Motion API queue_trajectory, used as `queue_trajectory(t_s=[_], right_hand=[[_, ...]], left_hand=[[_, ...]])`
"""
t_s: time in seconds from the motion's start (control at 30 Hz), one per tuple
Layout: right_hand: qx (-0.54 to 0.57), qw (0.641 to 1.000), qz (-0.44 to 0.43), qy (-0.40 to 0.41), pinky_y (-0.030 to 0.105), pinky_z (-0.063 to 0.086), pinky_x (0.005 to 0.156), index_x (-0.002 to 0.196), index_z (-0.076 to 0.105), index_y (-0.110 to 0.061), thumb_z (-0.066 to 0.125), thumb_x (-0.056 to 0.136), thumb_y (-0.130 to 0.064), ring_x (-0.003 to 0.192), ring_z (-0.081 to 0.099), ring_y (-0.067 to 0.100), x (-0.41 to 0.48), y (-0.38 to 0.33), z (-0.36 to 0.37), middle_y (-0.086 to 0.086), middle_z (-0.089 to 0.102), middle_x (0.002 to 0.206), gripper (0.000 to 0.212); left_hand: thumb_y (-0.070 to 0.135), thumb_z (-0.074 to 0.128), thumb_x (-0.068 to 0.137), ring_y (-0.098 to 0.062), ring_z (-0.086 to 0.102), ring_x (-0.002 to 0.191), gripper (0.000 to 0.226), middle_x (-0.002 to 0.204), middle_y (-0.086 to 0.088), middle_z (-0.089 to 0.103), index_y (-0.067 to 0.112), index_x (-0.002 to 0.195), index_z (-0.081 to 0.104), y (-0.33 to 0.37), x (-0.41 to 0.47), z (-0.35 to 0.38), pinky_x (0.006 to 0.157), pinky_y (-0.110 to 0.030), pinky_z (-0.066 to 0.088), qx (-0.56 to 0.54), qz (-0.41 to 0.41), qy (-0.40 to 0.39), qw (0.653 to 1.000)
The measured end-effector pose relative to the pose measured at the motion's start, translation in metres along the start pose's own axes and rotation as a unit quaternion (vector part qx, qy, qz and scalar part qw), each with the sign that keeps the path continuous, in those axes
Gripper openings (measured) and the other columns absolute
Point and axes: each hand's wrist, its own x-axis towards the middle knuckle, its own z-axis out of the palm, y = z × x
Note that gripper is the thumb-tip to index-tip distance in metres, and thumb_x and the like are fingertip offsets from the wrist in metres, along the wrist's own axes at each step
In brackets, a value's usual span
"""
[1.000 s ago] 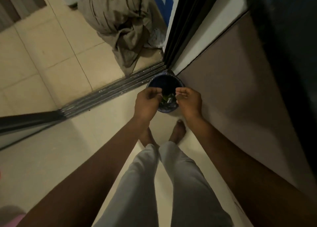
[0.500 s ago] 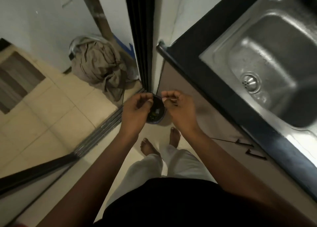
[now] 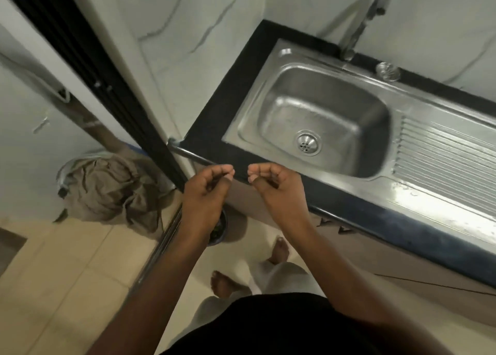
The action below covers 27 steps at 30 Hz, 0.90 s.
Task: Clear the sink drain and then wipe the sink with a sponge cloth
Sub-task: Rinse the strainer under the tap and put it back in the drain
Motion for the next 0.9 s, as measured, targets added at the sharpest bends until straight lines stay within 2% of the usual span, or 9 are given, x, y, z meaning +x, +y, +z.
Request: queue_trajectory(t_s=[0.07, 0.13, 0.23, 0.37, 0.47, 0.63, 0.9], right_hand=[[0.02, 1.0, 0.009, 0.018, 0.048, 0.06, 0.096, 0.103, 0.079, -0.022, 0.073, 0.093, -0.012, 0.099, 0.075, 0.014, 0.007, -0.002, -0.02, -0.005, 0.08, 0.1, 0.015], [0.03, 0.999, 0.01, 0.028, 0.051, 0.059, 0.096, 0.102, 0.078, -0.021, 0.072, 0.093, -0.01, 0.099, 0.075, 0.016, 0.015, -0.004, -0.04, -0.002, 0.08, 0.099, 0.015], [0.037, 0.998, 0.003, 0.044, 0.049, 0.06, 0.096, 0.102, 0.078, -0.023, 0.072, 0.095, -0.011, 0.099, 0.075, 0.013, 0.03, -0.008, -0.072, -0.004, 0.08, 0.099, 0.016], [0.051, 0.997, -0.002, 0.061, 0.044, 0.061, 0.096, 0.103, 0.078, -0.025, 0.072, 0.094, -0.014, 0.098, 0.075, 0.01, 0.054, -0.008, -0.114, -0.008, 0.079, 0.101, 0.015], [0.052, 0.996, 0.007, 0.073, 0.043, 0.061, 0.095, 0.104, 0.079, -0.022, 0.073, 0.093, -0.011, 0.097, 0.075, 0.009, 0.077, -0.004, -0.142, -0.008, 0.08, 0.1, 0.017], [0.066, 0.994, 0.02, 0.087, 0.042, 0.06, 0.095, 0.101, 0.079, -0.018, 0.073, 0.092, -0.007, 0.094, 0.075, 0.012, 0.112, 0.005, -0.188, -0.004, 0.08, 0.099, 0.015], [0.074, 0.989, 0.064, 0.108, 0.04, 0.062, 0.091, 0.099, 0.078, -0.021, 0.074, 0.091, -0.007, 0.089, 0.076, 0.013, 0.159, 0.021, -0.229, -0.004, 0.08, 0.093, 0.017]], left_hand=[[0.007, 0.069, 0.1, -0.018, 0.075, 0.11, 0.018, 0.112, -0.004, 0.08, 0.012, 0.115, 0.077, 0.014, 0.004, 0.02, 0.1, -0.043, 0.061, -0.008, 0.01, -0.021, 1.0], [0.006, 0.069, 0.1, -0.025, 0.075, 0.11, 0.018, 0.113, -0.009, 0.08, 0.009, 0.116, 0.076, 0.026, 0.01, 0.039, 0.096, -0.045, 0.062, -0.016, 0.013, -0.035, 0.999], [0.008, 0.069, 0.1, -0.03, 0.075, 0.108, 0.018, 0.111, -0.01, 0.079, 0.008, 0.118, 0.075, 0.042, 0.021, 0.07, 0.093, -0.045, 0.063, -0.006, 0.025, -0.055, 0.998], [0.014, 0.072, 0.099, -0.017, 0.075, 0.105, 0.018, 0.11, 0.0, 0.08, 0.017, 0.116, 0.076, 0.057, 0.038, 0.112, 0.094, -0.042, 0.064, 0.011, 0.039, -0.081, 0.996], [0.017, 0.073, 0.099, -0.016, 0.075, 0.107, 0.016, 0.11, 0.003, 0.08, 0.023, 0.113, 0.077, 0.064, 0.053, 0.144, 0.093, -0.04, 0.064, 0.007, 0.042, -0.084, 0.996], [0.015, 0.072, 0.099, -0.019, 0.076, 0.104, 0.015, 0.108, 0.003, 0.081, 0.025, 0.109, 0.078, 0.072, 0.074, 0.197, 0.091, -0.041, 0.064, 0.004, 0.033, -0.085, 0.996], [0.008, 0.072, 0.096, -0.022, 0.077, 0.101, 0.018, 0.107, -0.004, 0.08, 0.019, 0.109, 0.078, 0.081, 0.114, 0.253, 0.094, -0.049, 0.064, 0.026, 0.024, -0.099, 0.994]])
